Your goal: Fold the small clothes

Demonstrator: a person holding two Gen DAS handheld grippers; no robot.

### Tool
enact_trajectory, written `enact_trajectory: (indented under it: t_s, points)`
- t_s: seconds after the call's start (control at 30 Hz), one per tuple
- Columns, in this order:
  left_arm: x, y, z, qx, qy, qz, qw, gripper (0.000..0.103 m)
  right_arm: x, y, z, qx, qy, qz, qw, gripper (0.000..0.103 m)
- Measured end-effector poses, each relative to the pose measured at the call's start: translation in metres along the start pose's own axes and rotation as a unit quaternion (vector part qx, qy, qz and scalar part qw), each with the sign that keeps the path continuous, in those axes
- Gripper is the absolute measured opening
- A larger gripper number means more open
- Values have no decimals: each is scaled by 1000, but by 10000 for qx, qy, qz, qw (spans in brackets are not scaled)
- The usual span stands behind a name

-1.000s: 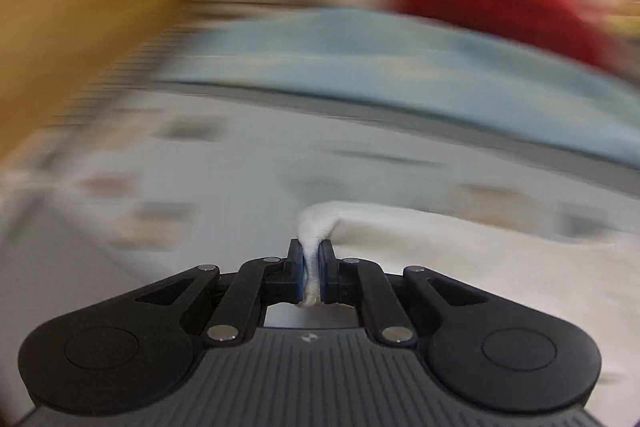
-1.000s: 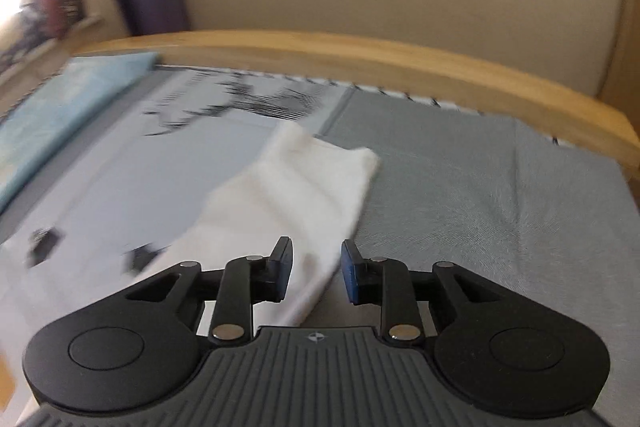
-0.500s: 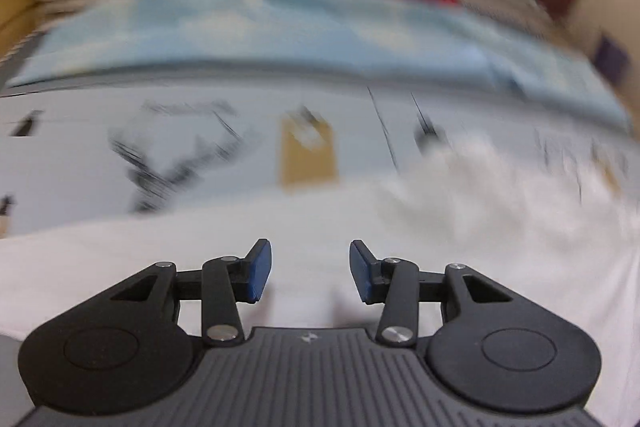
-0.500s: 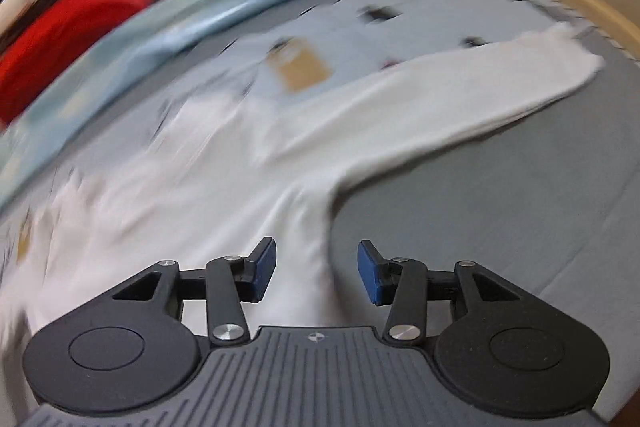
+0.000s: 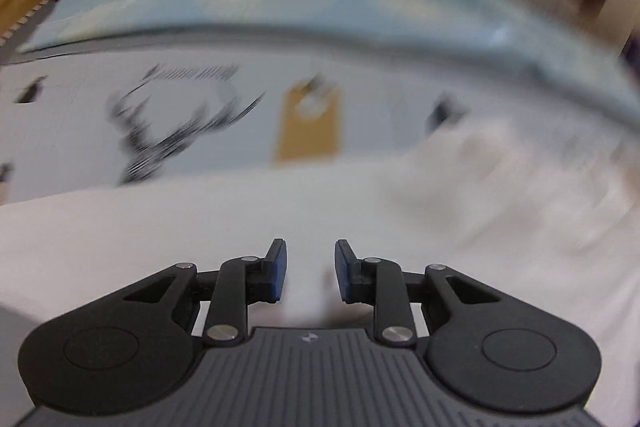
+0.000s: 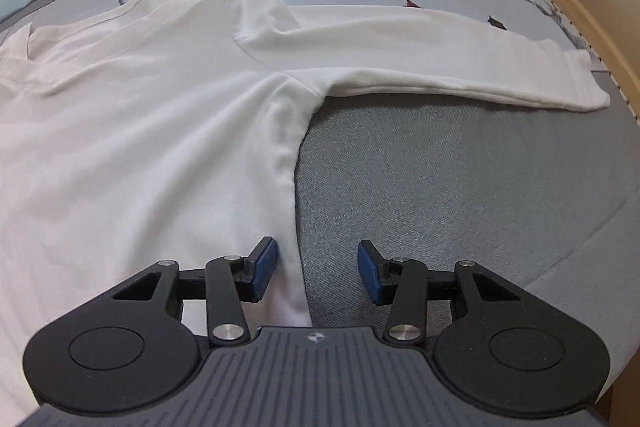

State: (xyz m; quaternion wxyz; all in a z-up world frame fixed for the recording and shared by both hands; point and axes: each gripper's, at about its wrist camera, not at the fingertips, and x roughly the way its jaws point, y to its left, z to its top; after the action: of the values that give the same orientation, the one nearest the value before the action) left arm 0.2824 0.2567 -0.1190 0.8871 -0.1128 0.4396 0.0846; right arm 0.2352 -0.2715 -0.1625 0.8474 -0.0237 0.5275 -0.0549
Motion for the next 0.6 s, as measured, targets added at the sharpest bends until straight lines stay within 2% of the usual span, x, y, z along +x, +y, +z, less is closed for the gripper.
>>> enact_trajectory:
  t_s: [0.1, 0.2, 0.27, 0.3, 0.37, 0.4, 0.43, 0.47, 0.5, 0.57, 0.6]
  points:
    - [8, -22, 6, -285, -321, -455, 9980, 29, 0, 3, 0, -23, -12, -5, 10000, 47]
    - [33, -51, 17, -109, -431, -631, 9970, 29, 1, 3, -1, -44, -11, 16, 10000, 47]
    - [53, -72, 25, 150, -589, -581, 9965, 40, 1, 2, -1, -54, -9, 56, 10000, 46]
    - [60, -79, 27, 234, -618, -564, 9962, 52, 2, 0, -1, -12, 10, 83, 10000, 46]
    - [81, -93, 30, 410, -528, -513, 9964, 55, 2, -3, 0, 65, 51, 145, 9999, 46]
    - [100, -98, 30, 498, -500, -465, 9964, 46, 3, -3, 1, 74, 62, 165, 9998, 46]
    - [108, -102, 32, 627, -511, -408, 9959, 6, 3, -4, 1, 79, 74, 181, 9998, 46]
    - [117, -101, 33, 785, -411, -237, 9958, 5, 4, -4, 2, 83, 80, 197, 9997, 46]
    - [125, -93, 37, 663, -361, -33, 9971, 4, 4, -5, 2, 92, 83, 210, 9997, 46]
    - [122, -72, 43, 3, -392, -30, 9992, 4, 4, -6, 3, 121, 93, 243, 9996, 46]
    - [117, -72, 44, 56, -462, -28, 9989, 6, 4, -7, 3, 152, 98, 264, 9995, 46]
